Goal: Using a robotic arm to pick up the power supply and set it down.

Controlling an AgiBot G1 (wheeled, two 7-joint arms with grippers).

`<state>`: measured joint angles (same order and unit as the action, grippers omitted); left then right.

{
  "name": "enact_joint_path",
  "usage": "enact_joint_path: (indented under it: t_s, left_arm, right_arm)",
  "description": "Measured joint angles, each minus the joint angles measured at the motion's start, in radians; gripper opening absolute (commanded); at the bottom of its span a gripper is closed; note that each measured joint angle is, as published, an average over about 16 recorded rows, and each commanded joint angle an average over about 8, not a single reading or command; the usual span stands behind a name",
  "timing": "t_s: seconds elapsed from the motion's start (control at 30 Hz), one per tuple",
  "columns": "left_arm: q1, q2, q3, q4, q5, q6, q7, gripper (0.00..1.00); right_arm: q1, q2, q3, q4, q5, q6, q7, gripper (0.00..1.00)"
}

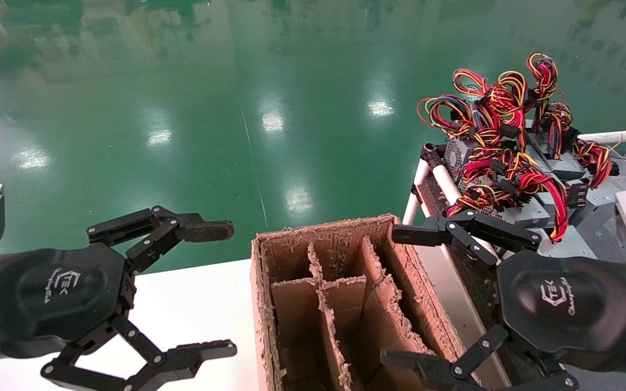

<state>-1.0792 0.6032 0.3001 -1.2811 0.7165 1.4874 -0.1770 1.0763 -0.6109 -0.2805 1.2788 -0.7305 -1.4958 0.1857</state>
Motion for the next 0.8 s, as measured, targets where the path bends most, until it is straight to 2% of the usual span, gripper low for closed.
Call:
enact_joint_path:
  t_s: [0.8]
  left_arm:
    - [0.000,0.000,0.000,0.000,0.000,0.000,0.000,1.00]
  right_arm:
    - [0.000,0.000,0.000,0.000,0.000,0.000,0.000,1.00]
